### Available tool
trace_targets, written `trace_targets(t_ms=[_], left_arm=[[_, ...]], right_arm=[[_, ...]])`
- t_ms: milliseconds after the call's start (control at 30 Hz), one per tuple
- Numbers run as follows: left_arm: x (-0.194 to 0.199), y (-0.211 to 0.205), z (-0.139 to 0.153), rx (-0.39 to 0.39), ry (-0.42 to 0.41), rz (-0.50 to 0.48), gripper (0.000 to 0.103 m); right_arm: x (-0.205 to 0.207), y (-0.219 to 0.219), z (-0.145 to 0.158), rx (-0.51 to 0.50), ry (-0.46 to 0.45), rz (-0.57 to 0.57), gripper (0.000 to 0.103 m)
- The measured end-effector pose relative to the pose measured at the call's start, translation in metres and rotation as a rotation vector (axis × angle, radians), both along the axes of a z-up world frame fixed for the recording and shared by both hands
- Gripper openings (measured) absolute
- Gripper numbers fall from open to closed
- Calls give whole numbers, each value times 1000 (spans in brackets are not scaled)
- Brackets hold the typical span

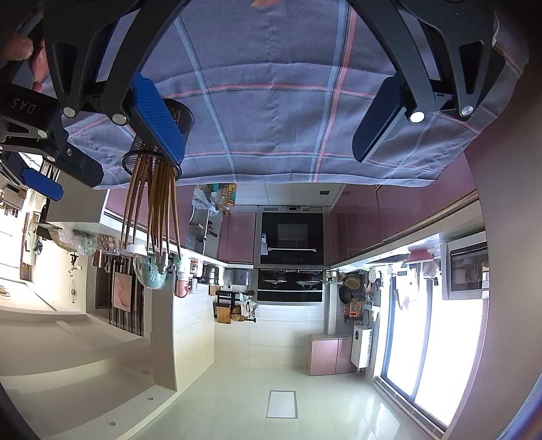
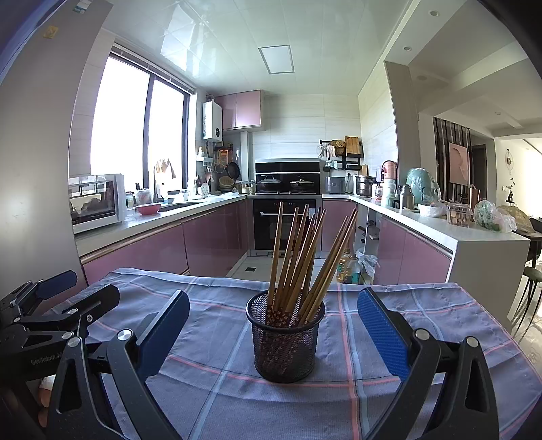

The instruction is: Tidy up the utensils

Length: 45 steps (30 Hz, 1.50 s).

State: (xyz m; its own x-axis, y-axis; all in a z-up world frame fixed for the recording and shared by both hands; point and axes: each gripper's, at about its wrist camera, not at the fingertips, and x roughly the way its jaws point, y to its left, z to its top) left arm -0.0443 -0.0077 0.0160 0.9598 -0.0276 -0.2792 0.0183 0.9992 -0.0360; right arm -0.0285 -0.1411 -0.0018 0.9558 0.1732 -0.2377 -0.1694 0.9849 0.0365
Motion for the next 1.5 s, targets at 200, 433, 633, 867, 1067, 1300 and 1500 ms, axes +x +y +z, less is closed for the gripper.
trace_targets(t_ms=[200, 433, 633, 867, 1067, 1300, 1500], left_arm=[[1, 0, -1, 1, 1, -1, 97], [2, -1, -2, 4, 0, -4, 97], [2, -1, -2, 6, 0, -5, 97], [3, -2, -2, 4, 1, -7, 97], [3, -3, -3, 6, 1, -7, 97], [3, -3, -3, 6, 2, -8, 97], [3, -4, -3, 6, 3, -11, 97]], right_arm=[[1, 0, 0, 1, 3, -2, 96], [2, -1, 0, 4, 4, -4, 96], [2, -3, 0, 7, 3, -7, 96], [3, -4, 0, 7, 4, -6, 96], [3, -4, -1, 7, 4, -7, 96], [4, -3, -2, 6, 5, -5, 96], [4, -4, -3, 9, 5, -6, 96]])
